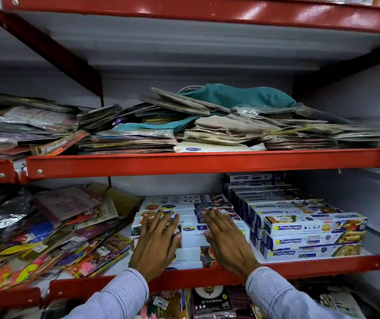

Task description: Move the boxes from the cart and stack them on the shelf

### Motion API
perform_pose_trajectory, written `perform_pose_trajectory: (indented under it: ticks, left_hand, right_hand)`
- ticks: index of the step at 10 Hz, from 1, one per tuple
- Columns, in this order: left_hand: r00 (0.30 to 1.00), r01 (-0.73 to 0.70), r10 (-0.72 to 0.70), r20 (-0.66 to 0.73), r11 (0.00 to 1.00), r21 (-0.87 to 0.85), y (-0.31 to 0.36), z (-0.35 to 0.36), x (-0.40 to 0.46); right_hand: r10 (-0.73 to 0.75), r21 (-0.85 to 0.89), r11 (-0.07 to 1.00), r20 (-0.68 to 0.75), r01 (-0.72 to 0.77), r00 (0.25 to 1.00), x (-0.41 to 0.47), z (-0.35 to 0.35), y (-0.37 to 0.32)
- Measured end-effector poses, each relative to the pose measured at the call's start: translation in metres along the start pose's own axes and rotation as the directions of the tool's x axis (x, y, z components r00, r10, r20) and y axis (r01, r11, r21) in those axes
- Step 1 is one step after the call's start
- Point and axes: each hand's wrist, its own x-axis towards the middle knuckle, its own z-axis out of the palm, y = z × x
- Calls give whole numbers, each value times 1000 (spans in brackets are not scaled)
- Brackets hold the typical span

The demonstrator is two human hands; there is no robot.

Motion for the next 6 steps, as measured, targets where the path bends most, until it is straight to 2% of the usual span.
perform_pose_trajectory:
  ticks: [1, 3, 5, 6]
  left_hand:
    - [1000, -3, 0, 29, 996, 91, 0, 3, -5]
    - [998, 29, -37, 57, 991, 133, 3, 9, -7]
    - [991, 75, -93, 94, 980, 182, 8, -1, -10]
    - [997, 65, -60, -37, 986, 153, 12, -17, -7]
  right_hand:
    - [59, -93, 994, -6, -59, 998, -6, 14, -5]
    - [136, -106, 985, -30, -138, 990, -7, 22, -11]
    - [127, -78, 989, -5, -127, 992, -7, 12, -14]
    - [126, -60, 990, -54, -129, 991, -7, -6, -18]
